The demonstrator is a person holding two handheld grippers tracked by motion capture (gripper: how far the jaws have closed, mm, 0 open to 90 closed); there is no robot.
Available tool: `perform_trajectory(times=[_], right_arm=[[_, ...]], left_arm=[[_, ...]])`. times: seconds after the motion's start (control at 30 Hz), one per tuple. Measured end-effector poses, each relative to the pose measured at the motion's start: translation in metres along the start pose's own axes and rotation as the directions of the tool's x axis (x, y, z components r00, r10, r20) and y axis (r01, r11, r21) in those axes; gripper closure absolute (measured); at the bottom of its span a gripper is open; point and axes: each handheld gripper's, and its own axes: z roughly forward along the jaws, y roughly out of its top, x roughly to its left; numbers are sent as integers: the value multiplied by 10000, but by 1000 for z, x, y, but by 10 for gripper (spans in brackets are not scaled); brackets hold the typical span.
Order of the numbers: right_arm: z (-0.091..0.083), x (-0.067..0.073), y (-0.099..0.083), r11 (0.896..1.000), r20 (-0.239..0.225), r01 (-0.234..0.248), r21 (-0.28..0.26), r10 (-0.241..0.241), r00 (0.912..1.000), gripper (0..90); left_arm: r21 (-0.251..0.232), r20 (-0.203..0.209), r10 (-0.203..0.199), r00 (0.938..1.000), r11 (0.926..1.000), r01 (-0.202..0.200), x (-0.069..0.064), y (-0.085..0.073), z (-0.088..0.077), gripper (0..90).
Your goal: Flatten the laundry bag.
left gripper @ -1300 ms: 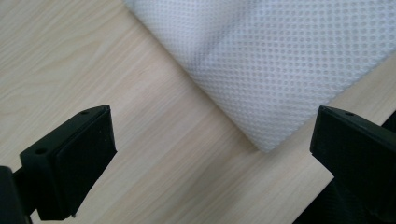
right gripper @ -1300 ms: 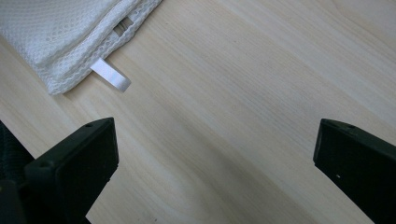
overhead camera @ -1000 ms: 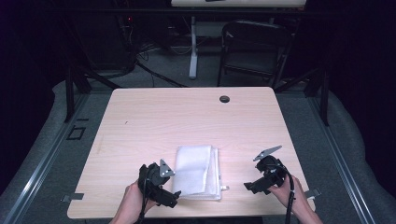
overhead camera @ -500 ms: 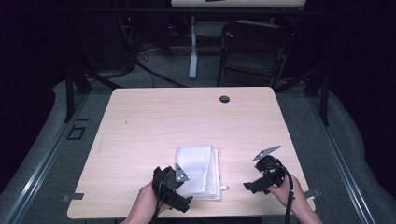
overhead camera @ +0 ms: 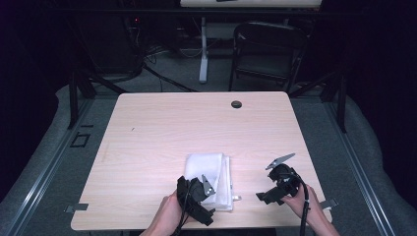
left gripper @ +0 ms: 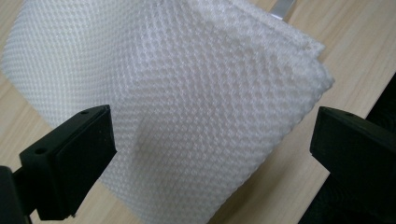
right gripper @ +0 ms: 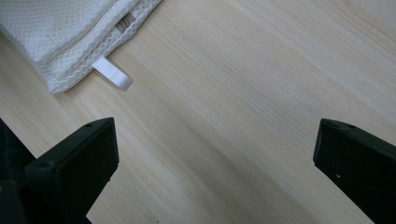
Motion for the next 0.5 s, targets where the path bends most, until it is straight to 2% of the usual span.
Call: perform_trajectory(times=[0.13,0.2,0.27,0.43,0.5], right_arm=[[0,0,0,9999,49,74,94,-74,10000,0],[-1,0,0,9998,29,62,169,-63,10000,0],[-1,0,0,9998,-2,53,183,-53,10000,0],[0,0,0,9998,3,123,148,-123,9999,0],[0,0,0,9997,-21,136,209,-136,9999,0]], left_arm=[[-201,-48,72,10000,9998,-73,-2,5,2,79],[-329,-98,114,9999,9994,-117,-2,6,3,154],[-383,-110,101,9999,9992,-106,-2,6,2,187],[-1003,-97,56,9999,9949,-65,0,3,-3,368],[-1214,48,104,9999,9926,-97,0,3,-5,465]])
